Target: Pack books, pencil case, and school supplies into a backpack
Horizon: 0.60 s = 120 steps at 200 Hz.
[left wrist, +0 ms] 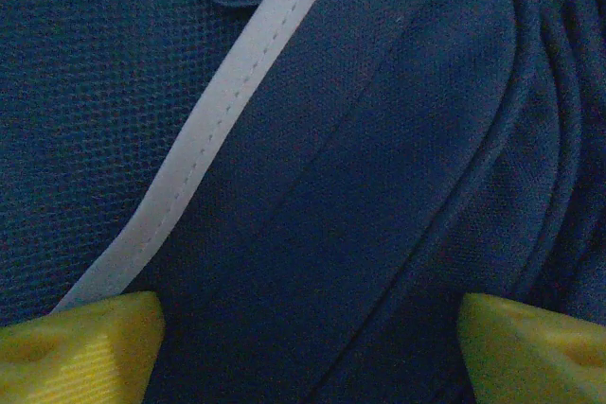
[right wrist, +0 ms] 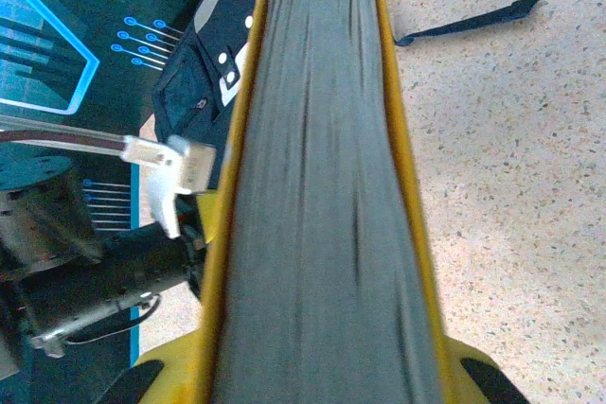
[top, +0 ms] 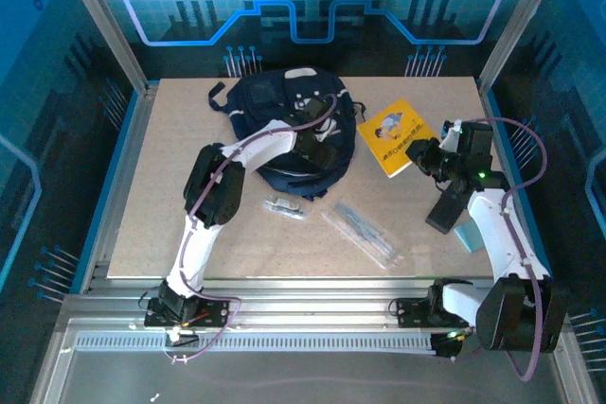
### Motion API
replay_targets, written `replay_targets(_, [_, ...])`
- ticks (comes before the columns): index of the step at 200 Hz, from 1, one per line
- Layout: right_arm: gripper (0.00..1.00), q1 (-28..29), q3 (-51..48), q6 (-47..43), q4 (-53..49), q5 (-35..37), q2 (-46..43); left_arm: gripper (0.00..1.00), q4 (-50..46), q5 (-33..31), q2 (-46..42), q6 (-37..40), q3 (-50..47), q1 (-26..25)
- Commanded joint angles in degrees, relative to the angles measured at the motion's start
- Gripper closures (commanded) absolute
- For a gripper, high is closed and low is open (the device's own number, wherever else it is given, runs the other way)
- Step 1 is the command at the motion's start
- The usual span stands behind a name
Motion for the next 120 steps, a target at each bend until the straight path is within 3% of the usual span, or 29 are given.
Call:
replay_targets(1, [1.0, -0.1, 0.2, 0.6, 5.4, -2.0, -1.6, 0.17, -2.5, -2.0, 3.8, 2.3, 0.8, 0.3])
replay_targets(8, [1.0, 0.0, 0.2, 0.6, 5.6, -2.1, -1.6, 0.26, -2.7, -1.9, 4.4, 2.1, 1.1, 0.6])
replay_targets(22, [1.0, 0.3, 0.2, 0.6, 5.7, -2.0, -1.6, 0.76, -3.1, -0.3, 5.4, 1.0, 2.1, 1.5])
replay_targets(28, [1.0, 0.2, 0.2, 0.6, 5.5, -1.9, -1.7, 0.87, -3.3, 0.7, 5.5, 0.7, 2.6, 2.0])
replay_targets(40, [1.0, 0.2, 0.2, 0.3, 5.2, -1.6, -2.0, 1.0, -3.8, 1.6, 5.2, 0.8, 3.4, 2.7])
replay_targets(120, [1.0, 0.2, -2.8, 0.9, 4.4, 0.9, -3.0, 1.0, -2.8, 12.6, -9.4, -7.5, 5.3, 8.1])
